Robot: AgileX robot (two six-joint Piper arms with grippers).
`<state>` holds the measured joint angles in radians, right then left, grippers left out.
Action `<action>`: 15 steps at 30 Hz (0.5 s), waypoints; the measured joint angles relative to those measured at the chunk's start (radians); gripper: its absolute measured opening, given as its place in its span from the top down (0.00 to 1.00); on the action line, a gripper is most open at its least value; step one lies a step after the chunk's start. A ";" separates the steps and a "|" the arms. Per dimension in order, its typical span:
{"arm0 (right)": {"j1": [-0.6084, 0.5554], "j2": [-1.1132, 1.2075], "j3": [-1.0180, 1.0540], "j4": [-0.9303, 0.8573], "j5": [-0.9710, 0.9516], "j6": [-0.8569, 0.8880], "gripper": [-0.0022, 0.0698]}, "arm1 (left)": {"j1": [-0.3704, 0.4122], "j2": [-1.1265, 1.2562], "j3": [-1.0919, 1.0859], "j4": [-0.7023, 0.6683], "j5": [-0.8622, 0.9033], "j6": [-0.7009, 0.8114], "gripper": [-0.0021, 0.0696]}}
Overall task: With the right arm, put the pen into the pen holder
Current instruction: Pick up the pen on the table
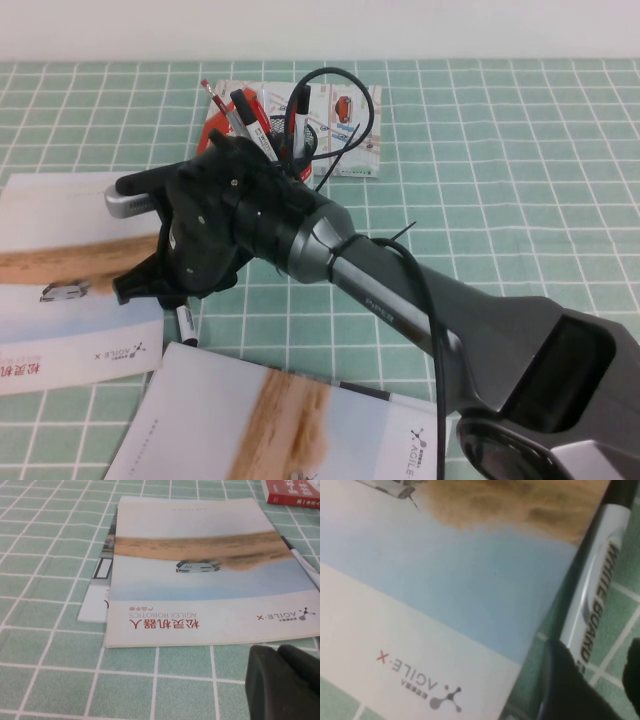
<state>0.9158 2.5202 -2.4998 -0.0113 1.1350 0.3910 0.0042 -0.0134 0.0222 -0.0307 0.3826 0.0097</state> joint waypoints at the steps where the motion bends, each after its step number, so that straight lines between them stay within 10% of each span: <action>1: 0.000 0.004 0.000 0.000 -0.002 0.000 0.63 | 0.000 0.000 0.000 0.000 0.000 0.000 0.98; 15: 0.002 0.036 -0.001 -0.018 -0.008 -0.014 0.63 | 0.000 0.000 0.000 0.000 0.000 0.000 0.98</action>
<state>0.9173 2.5565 -2.5004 -0.0293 1.1266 0.3767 0.0042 -0.0134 0.0222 -0.0307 0.3826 0.0097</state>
